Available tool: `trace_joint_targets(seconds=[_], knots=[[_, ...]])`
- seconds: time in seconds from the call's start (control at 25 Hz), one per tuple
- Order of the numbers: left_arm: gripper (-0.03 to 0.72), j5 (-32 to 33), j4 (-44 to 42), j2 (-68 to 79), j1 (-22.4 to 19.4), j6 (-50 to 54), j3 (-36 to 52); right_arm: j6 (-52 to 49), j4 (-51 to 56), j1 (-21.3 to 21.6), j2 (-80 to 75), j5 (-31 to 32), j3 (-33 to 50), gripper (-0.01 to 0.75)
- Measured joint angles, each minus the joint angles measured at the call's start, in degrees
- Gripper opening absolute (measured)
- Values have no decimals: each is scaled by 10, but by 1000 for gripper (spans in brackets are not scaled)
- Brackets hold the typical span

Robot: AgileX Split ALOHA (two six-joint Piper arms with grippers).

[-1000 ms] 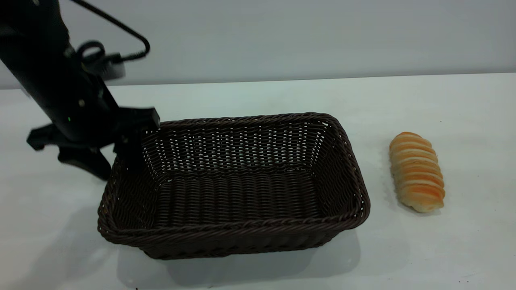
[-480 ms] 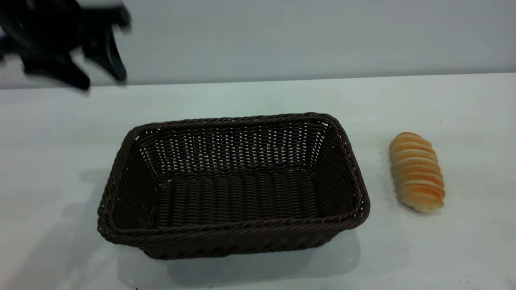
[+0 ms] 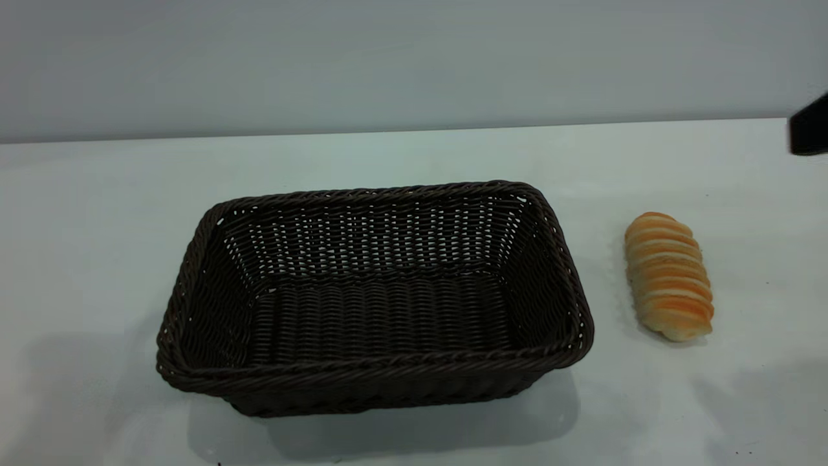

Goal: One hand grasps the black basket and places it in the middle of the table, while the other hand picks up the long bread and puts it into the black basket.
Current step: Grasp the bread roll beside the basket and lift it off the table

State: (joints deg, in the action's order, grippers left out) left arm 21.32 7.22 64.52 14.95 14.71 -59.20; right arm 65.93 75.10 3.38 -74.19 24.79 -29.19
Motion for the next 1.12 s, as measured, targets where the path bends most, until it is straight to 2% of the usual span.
trace_joint_targets(seconds=[0.16, 0.32, 0.52, 0.8, 1.12], knots=[[525, 9, 0, -66, 0, -3, 0, 89, 87, 0, -69, -13, -29, 412], [525, 14, 1, -118, 0, -18, 0, 139, 121, 0, -143, -43, -61, 412], [525, 22, 1, -160, 0, -30, 0, 156, 130, 0, -221, -86, -86, 412], [525, 56, 1, -187, 0, -31, 1, 158, 136, -2, -322, -67, -122, 412], [525, 58, 1, -209, 0, -32, 2, 188, 147, -75, -385, -97, -164, 412]])
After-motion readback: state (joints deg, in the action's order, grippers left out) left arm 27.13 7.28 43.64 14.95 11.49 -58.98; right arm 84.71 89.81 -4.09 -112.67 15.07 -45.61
